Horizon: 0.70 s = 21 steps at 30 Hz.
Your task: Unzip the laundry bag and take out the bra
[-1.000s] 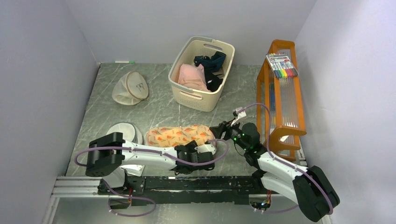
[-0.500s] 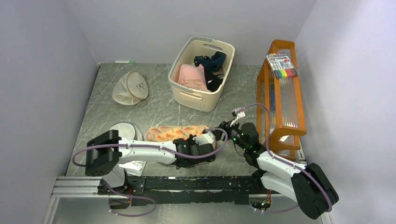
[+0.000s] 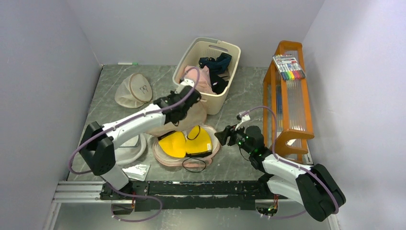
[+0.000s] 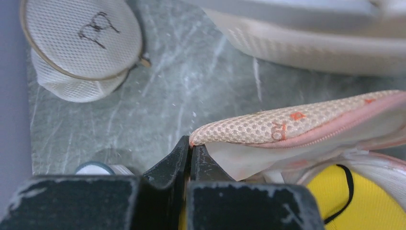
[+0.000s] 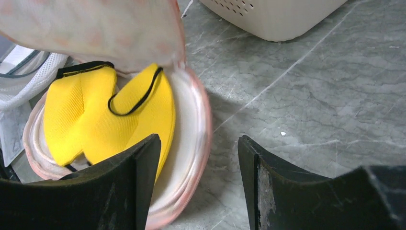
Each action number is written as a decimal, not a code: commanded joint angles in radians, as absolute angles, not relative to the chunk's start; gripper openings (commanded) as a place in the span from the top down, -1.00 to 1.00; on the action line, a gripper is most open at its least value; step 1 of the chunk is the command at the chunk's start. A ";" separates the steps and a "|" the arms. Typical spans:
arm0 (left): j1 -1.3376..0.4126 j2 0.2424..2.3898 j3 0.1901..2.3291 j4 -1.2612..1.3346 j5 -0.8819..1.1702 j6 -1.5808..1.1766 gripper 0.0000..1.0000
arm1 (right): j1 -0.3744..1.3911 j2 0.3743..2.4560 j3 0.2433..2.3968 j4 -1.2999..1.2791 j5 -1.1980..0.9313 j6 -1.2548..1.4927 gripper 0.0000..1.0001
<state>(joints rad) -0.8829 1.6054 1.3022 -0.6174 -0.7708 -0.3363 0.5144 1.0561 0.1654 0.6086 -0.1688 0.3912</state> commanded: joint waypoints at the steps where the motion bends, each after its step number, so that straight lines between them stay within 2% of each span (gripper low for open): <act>1: -0.750 1.657 1.354 -0.613 -0.678 -0.271 0.86 | 0.510 1.048 0.176 0.628 -0.175 0.373 -0.21; 10: -0.547 1.753 1.397 -0.737 -0.572 -0.342 0.86 | 0.510 1.085 0.188 0.641 -0.208 0.364 -0.21; 15: -0.505 1.734 1.377 -0.785 -0.679 -0.381 0.86 | 0.511 1.127 0.200 0.663 -0.252 0.360 -0.21; 16: -0.498 1.730 1.386 -0.811 -0.696 -0.390 0.81 | 0.511 1.135 0.202 0.667 -0.259 0.362 -0.21; 19: -0.476 1.707 1.400 -0.826 -0.674 -0.369 0.30 | 0.510 1.152 0.206 0.680 -0.277 0.363 -0.21; 21: -0.465 1.685 1.402 -0.833 -0.674 -0.362 0.06 | 0.509 1.161 0.207 0.683 -0.283 0.363 -0.21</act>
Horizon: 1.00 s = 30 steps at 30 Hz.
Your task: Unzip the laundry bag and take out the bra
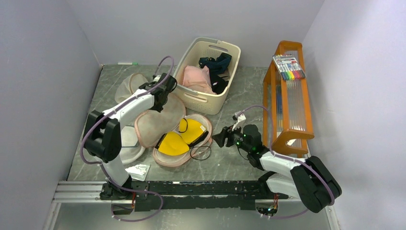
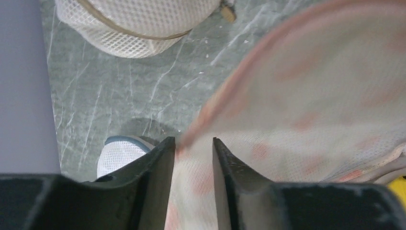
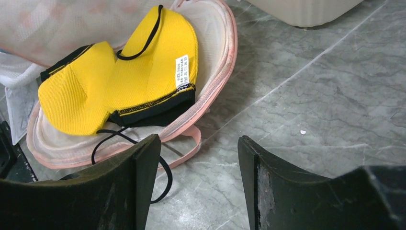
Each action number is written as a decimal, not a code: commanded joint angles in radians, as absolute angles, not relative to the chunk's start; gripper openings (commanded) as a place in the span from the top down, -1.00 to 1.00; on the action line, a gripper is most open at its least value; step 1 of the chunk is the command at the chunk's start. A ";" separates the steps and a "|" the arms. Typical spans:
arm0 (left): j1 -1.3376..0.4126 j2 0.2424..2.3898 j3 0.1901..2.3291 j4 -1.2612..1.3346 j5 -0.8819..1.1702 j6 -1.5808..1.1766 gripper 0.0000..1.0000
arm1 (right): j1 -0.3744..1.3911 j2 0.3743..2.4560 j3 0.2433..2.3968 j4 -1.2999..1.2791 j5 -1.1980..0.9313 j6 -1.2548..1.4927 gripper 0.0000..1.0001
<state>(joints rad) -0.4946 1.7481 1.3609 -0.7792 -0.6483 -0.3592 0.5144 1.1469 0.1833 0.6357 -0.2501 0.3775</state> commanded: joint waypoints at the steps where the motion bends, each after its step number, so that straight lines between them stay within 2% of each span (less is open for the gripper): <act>1: -0.461 1.673 1.401 -0.834 -0.680 -0.362 0.00 | 0.510 1.161 0.208 0.682 -0.283 0.361 -0.21; 4: -0.455 1.619 1.414 -0.825 -0.684 -0.317 -0.16 | 0.510 1.156 0.207 0.677 -0.271 0.360 -0.21; 9: -0.456 1.454 1.393 -0.702 -0.548 -0.262 -0.26 | 0.511 1.168 0.209 0.675 -0.275 0.363 -0.21; 12: -0.456 1.295 1.275 -0.509 -0.412 -0.204 -0.44 | 0.511 1.182 0.232 0.655 -0.289 0.370 -0.21; 16: -0.453 1.076 1.074 -0.301 -0.234 -0.150 -0.55 | 0.517 1.202 0.279 0.619 -0.309 0.388 -0.21; 21: -0.453 0.942 1.020 -0.270 -0.196 -0.106 -0.57 | 0.531 1.258 0.389 0.522 -0.334 0.381 -0.21; 25: -0.453 0.906 1.016 -0.275 -0.198 -0.108 -0.57 | 0.537 1.322 0.480 0.472 -0.356 0.398 -0.20; 30: -0.453 0.895 1.020 -0.286 -0.186 -0.110 -0.57 | 0.545 1.404 0.528 0.495 -0.381 0.433 -0.10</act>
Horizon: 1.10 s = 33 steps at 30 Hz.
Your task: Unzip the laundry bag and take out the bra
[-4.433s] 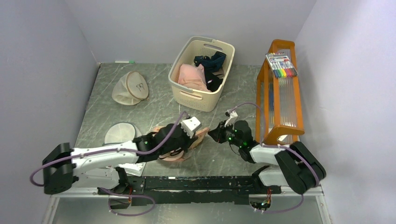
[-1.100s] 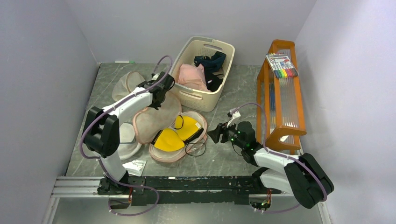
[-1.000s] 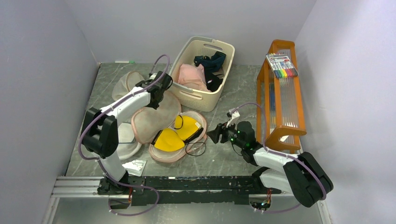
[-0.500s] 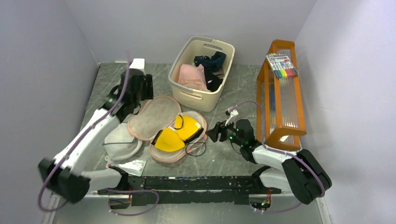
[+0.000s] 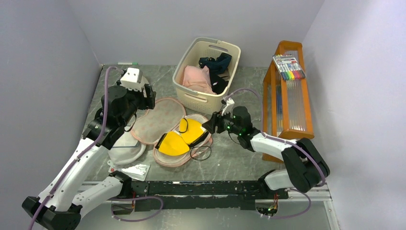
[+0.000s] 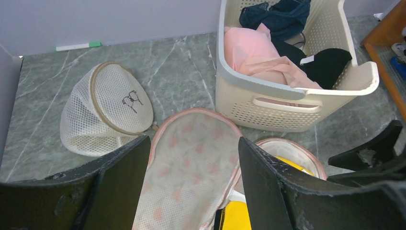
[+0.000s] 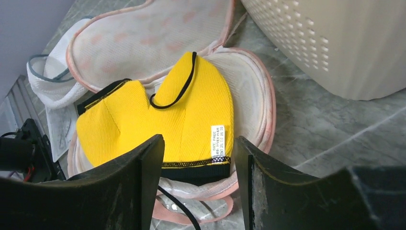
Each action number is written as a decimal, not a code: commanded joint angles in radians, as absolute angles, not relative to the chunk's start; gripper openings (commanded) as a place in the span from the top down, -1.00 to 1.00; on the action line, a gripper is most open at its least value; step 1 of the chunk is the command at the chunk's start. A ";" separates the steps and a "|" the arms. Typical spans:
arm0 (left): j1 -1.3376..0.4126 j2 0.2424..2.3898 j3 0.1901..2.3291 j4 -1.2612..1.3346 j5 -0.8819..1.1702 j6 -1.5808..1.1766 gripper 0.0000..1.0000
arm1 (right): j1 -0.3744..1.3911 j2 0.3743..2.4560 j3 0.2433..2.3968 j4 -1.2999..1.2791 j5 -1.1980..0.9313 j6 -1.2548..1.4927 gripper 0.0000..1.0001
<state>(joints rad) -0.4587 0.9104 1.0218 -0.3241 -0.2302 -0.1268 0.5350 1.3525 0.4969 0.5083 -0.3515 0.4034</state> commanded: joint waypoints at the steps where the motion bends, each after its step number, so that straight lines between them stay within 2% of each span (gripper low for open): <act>1: -0.452 0.894 1.020 -0.285 -0.181 -0.111 -0.57 | 0.547 1.420 0.535 0.496 -0.379 0.436 -0.08; 6: -0.452 0.897 1.024 -0.290 -0.166 -0.112 -0.56 | 0.555 1.491 0.559 0.506 -0.381 0.448 0.08; 26: -0.451 0.924 1.035 -0.306 -0.140 -0.115 -0.57 | 0.568 1.626 0.554 0.595 -0.365 0.468 0.12; 28: -0.451 0.926 1.035 -0.306 -0.143 -0.117 -0.57 | 0.569 1.621 0.549 0.607 -0.369 0.476 0.19; 33: -0.451 0.929 1.037 -0.308 -0.135 -0.118 -0.57 | 0.571 1.583 0.541 0.597 -0.367 0.485 0.54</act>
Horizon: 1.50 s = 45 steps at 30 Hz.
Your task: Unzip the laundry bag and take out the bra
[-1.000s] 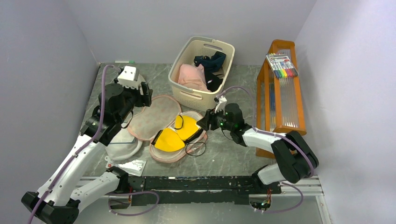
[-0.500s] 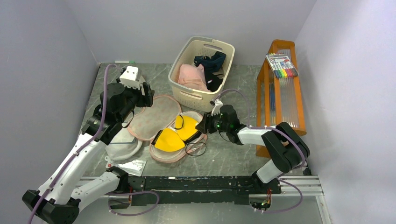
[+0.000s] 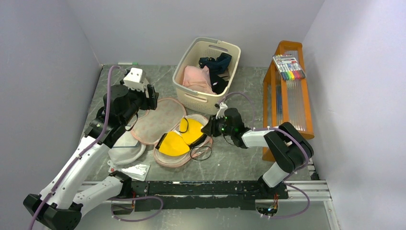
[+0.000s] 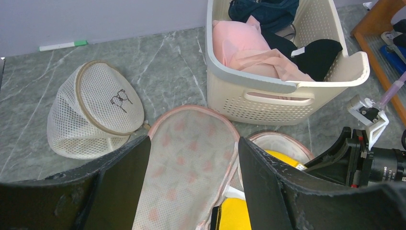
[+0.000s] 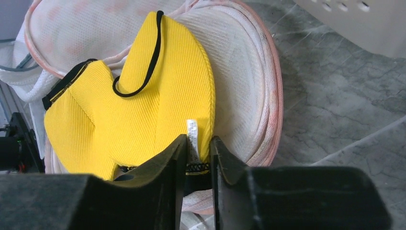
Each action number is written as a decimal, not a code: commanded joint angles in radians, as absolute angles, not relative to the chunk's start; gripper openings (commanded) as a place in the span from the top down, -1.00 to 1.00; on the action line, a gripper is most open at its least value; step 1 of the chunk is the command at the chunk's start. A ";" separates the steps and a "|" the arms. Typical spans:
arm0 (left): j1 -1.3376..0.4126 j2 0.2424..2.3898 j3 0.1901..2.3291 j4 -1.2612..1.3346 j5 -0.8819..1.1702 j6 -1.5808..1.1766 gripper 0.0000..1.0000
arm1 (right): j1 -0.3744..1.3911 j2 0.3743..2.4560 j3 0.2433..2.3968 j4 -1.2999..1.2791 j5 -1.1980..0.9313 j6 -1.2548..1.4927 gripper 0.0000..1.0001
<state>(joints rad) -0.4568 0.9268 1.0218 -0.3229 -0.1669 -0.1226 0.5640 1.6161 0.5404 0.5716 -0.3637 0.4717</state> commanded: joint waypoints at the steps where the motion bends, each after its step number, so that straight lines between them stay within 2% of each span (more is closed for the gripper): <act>1: -0.450 0.928 1.037 -0.309 -0.135 -0.118 -0.57 | 0.571 1.567 0.538 0.595 -0.365 0.486 0.62; 4: -0.450 0.930 1.039 -0.308 -0.133 -0.118 -0.57 | 0.571 1.532 0.534 0.585 -0.363 0.487 0.87; 7: -0.450 0.931 1.039 -0.310 -0.136 -0.118 -0.57 | 0.571 1.490 0.534 0.562 -0.357 0.471 1.00; 24: -0.449 0.928 1.042 -0.316 -0.140 -0.126 -0.57 | 0.570 1.199 0.558 0.450 -0.398 0.382 1.00; 34: -0.449 0.893 1.040 -0.320 -0.181 -0.138 -0.58 | 0.571 1.090 0.713 0.377 -0.465 0.358 1.00; 45: -0.449 0.805 1.018 -0.309 -0.293 -0.165 -0.61 | 0.571 1.042 0.903 0.408 -0.397 0.314 1.00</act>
<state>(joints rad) -0.4553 0.8440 1.0218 -0.3279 -0.2298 -0.1482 0.5671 1.0550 0.8558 0.3687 -0.4347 0.3317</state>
